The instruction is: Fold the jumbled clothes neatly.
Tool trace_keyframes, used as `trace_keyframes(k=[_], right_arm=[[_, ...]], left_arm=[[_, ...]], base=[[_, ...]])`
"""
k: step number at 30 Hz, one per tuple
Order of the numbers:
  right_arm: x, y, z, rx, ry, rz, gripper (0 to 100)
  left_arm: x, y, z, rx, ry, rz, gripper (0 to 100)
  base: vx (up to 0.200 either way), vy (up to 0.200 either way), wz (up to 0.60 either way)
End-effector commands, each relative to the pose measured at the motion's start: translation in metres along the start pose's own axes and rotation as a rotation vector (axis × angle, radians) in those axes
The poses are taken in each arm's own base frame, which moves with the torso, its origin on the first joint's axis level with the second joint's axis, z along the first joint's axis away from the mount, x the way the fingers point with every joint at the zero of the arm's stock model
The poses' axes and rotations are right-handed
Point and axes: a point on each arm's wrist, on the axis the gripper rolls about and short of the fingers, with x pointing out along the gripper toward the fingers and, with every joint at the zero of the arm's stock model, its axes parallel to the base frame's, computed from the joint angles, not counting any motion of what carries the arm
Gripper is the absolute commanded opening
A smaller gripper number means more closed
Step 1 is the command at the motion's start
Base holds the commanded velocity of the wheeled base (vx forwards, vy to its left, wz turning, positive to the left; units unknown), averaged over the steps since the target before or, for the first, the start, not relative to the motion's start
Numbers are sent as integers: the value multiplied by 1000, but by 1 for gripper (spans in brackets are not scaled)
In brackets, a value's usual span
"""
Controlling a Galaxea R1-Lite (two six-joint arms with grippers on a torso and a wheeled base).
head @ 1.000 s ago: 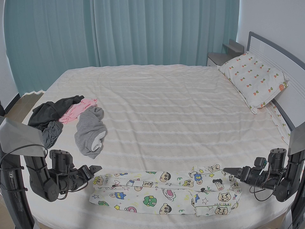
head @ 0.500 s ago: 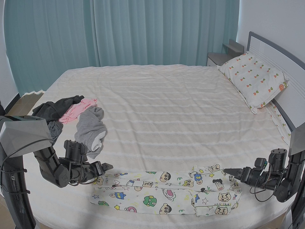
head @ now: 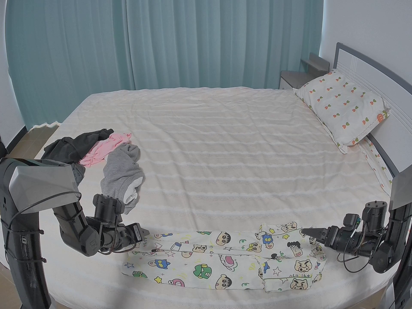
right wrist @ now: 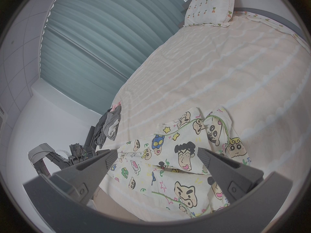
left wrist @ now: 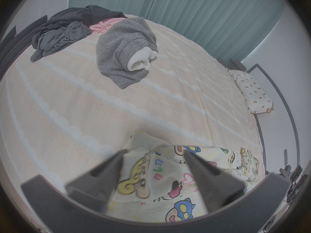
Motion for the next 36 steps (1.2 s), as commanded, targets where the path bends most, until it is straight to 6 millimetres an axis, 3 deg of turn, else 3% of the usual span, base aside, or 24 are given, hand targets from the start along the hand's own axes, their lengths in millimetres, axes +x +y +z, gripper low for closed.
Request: trace_keyframes(k=[1,18,36], right_arm=[[0,-1,-2,1,6,-2,100],[1,-2,-2,0,11,-3,100],[1,-2,-2,0,11,-3,100]], left_arm=[[0,-1,0,2,-7,5,0],[-12,-25,15,64,-182,-122,0],[-12,-27,27,178,-317,-168,0]], base=[[0,0,0],[0,0,0],[0,0,0]])
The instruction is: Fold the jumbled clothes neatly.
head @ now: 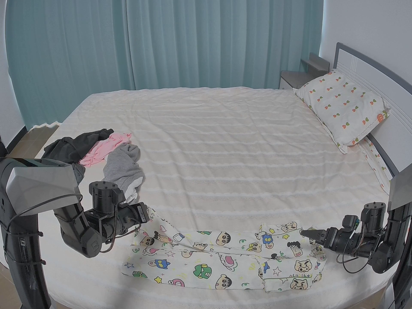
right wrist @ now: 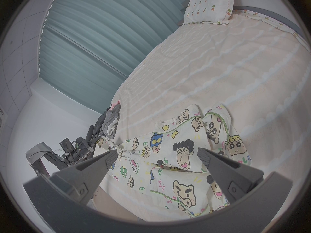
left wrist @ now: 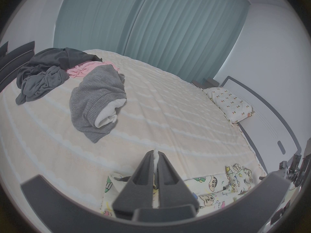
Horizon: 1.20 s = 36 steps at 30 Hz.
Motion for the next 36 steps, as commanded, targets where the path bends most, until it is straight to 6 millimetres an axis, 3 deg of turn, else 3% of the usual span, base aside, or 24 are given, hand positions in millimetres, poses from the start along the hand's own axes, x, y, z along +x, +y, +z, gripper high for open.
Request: trace_keyframes(k=[1,8,17,27,29,36], right_arm=[[-1,0,-1,-2,-2,2,100],[-1,0,-1,-1,-1,2,100],[0,-1,-1,-1,4,0,100],[1,0,-3,-3,10,2,100],[2,0,-4,-2,19,1,100],[2,1,-6,-4,30,3,100]], left_arm=[[0,4,3,32,-12,2,0],[-3,8,2,171,-3,11,0],[-20,24,-22,336,124,22,0],[-21,35,-47,376,232,45,0],[-19,42,-62,415,292,54,0],[-16,44,-66,438,310,72,0]], base=[[0,0,0],[0,0,0],[0,0,0],[0,0,0],[0,0,0],[0,0,0]])
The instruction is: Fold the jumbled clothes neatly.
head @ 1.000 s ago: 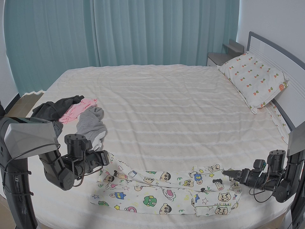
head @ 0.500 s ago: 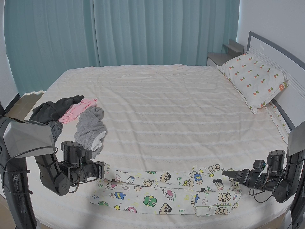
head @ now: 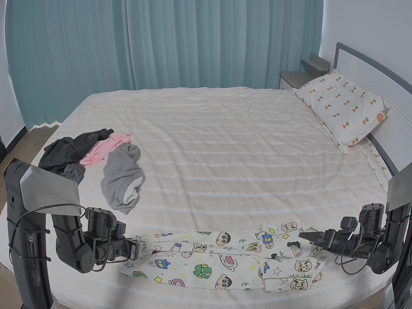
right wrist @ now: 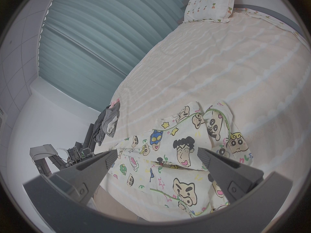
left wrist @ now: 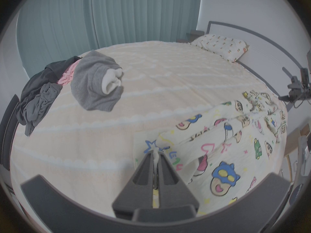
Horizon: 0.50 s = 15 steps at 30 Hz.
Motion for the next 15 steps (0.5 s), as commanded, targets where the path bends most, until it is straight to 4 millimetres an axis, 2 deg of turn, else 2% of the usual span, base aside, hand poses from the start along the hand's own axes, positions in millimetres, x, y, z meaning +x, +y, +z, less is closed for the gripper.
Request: trace_keyframes(k=[1,5,6,11,15], right_arm=[[-1,0,-2,0,7,1,100],[-2,0,-3,2,10,-1,100],[-1,0,-3,2,11,-3,100],[-1,0,-3,2,11,-3,100],[-1,0,-4,3,12,-4,100]], left_arm=[[5,0,-7,-1,32,4,0],[7,1,-10,-2,46,40,0],[7,1,-11,-2,48,41,100],[6,4,-8,-26,32,51,100],[-3,19,-4,-88,10,80,100]], base=[[0,0,0],[0,0,0],[0,0,0],[0,0,0],[0,0,0]])
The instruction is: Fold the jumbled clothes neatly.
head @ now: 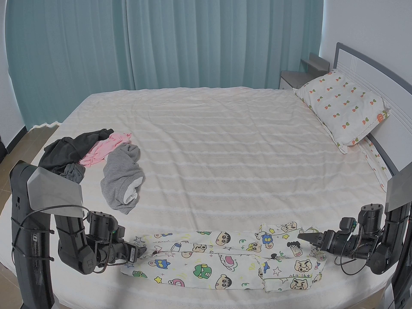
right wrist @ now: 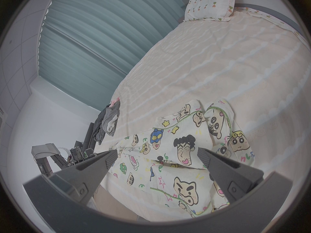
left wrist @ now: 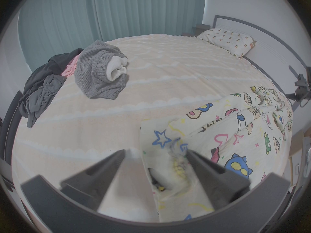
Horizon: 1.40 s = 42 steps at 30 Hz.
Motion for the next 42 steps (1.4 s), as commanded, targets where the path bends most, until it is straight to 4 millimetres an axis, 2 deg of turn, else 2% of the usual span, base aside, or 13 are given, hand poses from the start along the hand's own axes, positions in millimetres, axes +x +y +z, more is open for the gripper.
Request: trace_keyframes(k=[1,7,10,12,15,17,24,30,33,40,41,42], right_arm=[[-2,0,-3,4,7,-3,100],[-1,-1,-4,5,13,-7,100],[-1,-2,-4,6,16,-9,100],[0,-1,-5,4,18,-10,100],[0,-1,-5,3,18,-10,100],[0,-1,-5,3,17,-12,100],[0,-1,-5,4,19,-12,100],[1,-1,-6,0,23,-11,100],[1,-1,-7,-3,26,-14,100],[2,-1,-7,-7,28,-14,100],[2,-1,-7,-7,28,-14,100],[2,-2,-7,-6,27,-15,100]], left_arm=[[-11,16,3,-55,-18,28,100],[-33,28,-2,-110,-13,-7,100],[-37,25,-1,-152,-17,-33,100],[-39,8,8,-254,-43,-86,100],[-35,-7,11,-307,-34,-120,100],[-29,-14,3,-294,11,-123,100],[4,-18,-14,-281,70,-39,100],[6,-19,-11,-282,60,-41,100],[6,-28,-11,-260,61,-58,100],[7,-34,-11,-246,61,-69,100],[7,-34,-11,-245,61,-70,0],[7,-34,-12,-245,63,-69,0]], base=[[0,0,0],[0,0,0],[0,0,0],[0,0,0],[0,0,0],[0,0,0],[0,0,0],[0,0,0],[0,0,0],[0,0,0],[0,0,0],[0,0,0]])
